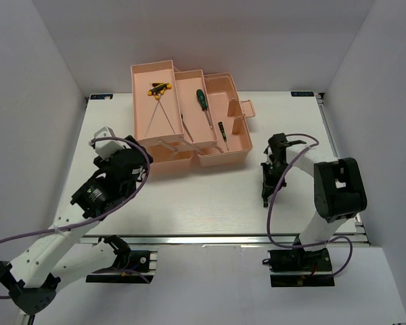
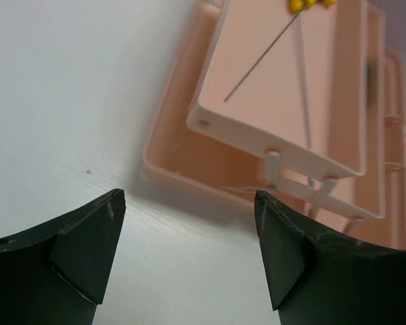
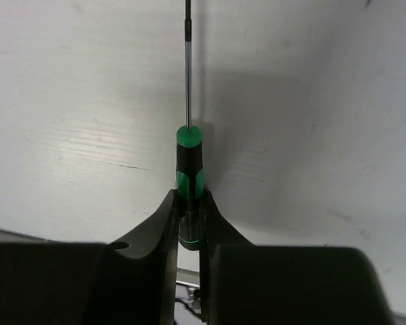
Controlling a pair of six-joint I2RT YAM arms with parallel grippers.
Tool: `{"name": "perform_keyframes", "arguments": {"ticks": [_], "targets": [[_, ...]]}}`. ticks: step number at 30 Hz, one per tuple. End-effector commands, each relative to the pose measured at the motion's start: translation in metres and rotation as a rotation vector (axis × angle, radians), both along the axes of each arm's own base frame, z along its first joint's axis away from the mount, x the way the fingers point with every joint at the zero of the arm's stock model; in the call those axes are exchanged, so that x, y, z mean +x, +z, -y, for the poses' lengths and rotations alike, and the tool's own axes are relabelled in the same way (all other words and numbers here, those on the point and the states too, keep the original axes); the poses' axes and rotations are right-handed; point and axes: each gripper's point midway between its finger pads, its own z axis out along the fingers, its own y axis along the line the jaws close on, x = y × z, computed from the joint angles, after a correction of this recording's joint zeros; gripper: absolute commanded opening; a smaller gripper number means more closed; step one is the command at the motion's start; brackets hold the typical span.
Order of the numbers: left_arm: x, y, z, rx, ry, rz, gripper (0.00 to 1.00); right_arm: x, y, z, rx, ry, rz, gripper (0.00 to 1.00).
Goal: Sort the tools into containers
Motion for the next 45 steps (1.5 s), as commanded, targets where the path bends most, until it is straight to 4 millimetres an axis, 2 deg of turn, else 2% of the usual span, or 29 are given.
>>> {"name": "perform_keyframes", "arguments": {"ticks": [1,2,4,6,11,13,14,15,16,17,18,19,20,22,24,26,31,33,34,35,36,37,38,39,40,41,42,44,45], "targets": [[-0.004,-0.034,-0.014,0.051,0.100,-0.106,0.87,0.037,0.030,0.002,0.147,0.139,0.217,0.00],[-0.004,-0.039,-0.017,0.053,0.120,-0.128,0.87,0.044,0.059,-0.007,0.242,0.177,0.319,0.00],[0.000,-0.047,-0.023,0.034,0.154,-0.156,0.82,0.066,0.089,0.004,0.257,0.242,0.502,0.00],[0.002,-0.055,-0.021,0.001,0.125,-0.178,0.76,0.079,0.137,0.003,0.281,0.306,0.709,0.00],[0.020,-0.057,-0.034,-0.078,0.131,-0.164,0.31,0.119,0.236,-0.020,0.330,0.436,1.130,0.00],[0.026,-0.060,-0.040,-0.093,0.125,-0.186,0.27,0.135,0.267,-0.045,0.366,0.481,1.199,0.00],[0.030,-0.064,-0.041,-0.095,0.124,-0.204,0.26,0.154,0.257,-0.053,0.361,0.464,1.167,0.00],[0.033,-0.068,-0.043,-0.091,0.109,-0.221,0.27,0.169,0.280,-0.062,0.386,0.435,1.196,0.00],[0.038,-0.072,-0.046,-0.127,0.096,-0.238,0.30,0.177,0.280,-0.076,0.408,0.429,1.177,0.00],[0.040,-0.079,-0.048,-0.138,0.093,-0.267,0.33,0.197,0.253,-0.087,0.409,0.413,1.102,0.00],[0.042,-0.082,-0.050,-0.149,0.086,-0.284,0.43,0.204,0.243,-0.094,0.403,0.405,1.057,0.00],[0.043,-0.088,-0.056,-0.181,0.087,-0.303,0.47,0.216,0.255,-0.106,0.406,0.417,1.074,0.00],[0.043,-0.089,-0.059,-0.195,0.088,-0.308,0.50,0.229,0.224,-0.111,0.400,0.407,0.998,0.00],[0.045,-0.089,-0.071,-0.211,0.105,-0.293,0.54,0.236,0.207,-0.116,0.410,0.392,0.925,0.00],[0.043,-0.090,-0.072,-0.235,0.083,-0.283,0.56,0.243,0.192,-0.123,0.413,0.411,0.886,0.18],[0.042,-0.094,-0.080,-0.262,0.094,-0.280,0.57,0.243,0.187,-0.124,0.409,0.439,0.882,0.43],[0.040,-0.104,-0.080,-0.299,0.082,-0.272,0.57,0.240,0.212,-0.126,0.409,0.542,0.971,0.69],[0.043,-0.109,-0.079,-0.315,0.069,-0.272,0.57,0.238,0.233,-0.128,0.412,0.640,1.041,0.71],[0.044,-0.110,-0.079,-0.318,0.065,-0.275,0.56,0.224,0.255,-0.133,0.479,0.710,1.085,0.70],[0.046,-0.110,-0.080,-0.319,0.064,-0.276,0.48,0.219,0.273,-0.135,0.501,0.812,1.175,0.68],[0.047,-0.109,-0.081,-0.317,0.059,-0.273,0.36,0.202,0.268,-0.138,0.557,0.891,1.199,0.65],[0.048,-0.110,-0.082,-0.317,0.061,-0.274,0.23,0.166,0.300,-0.148,0.676,1.039,1.303,0.49],[0.049,-0.111,-0.084,-0.318,0.062,-0.282,0.04,0.152,0.304,-0.151,0.668,1.222,1.430,0.38],[0.051,-0.110,-0.087,-0.319,0.062,-0.279,0.00,0.131,0.286,-0.156,0.707,1.319,1.452,0.30],[0.051,-0.112,-0.089,-0.322,0.063,-0.283,0.00,0.105,0.292,-0.169,0.726,1.435,1.507,0.15],[0.051,-0.113,-0.091,-0.324,0.066,-0.284,0.00,0.094,0.285,-0.176,0.703,1.519,1.520,0.11],[0.052,-0.114,-0.097,-0.323,0.083,-0.280,0.00,0.080,0.267,-0.180,0.666,1.647,1.506,0.12],[0.051,-0.118,-0.092,-0.356,0.051,-0.289,0.05,0.057,0.257,-0.205,0.660,1.795,1.465,0.31],[0.051,-0.119,-0.096,-0.366,0.058,-0.286,0.17,0.039,0.251,-0.219,0.687,1.871,1.440,0.41]]}}
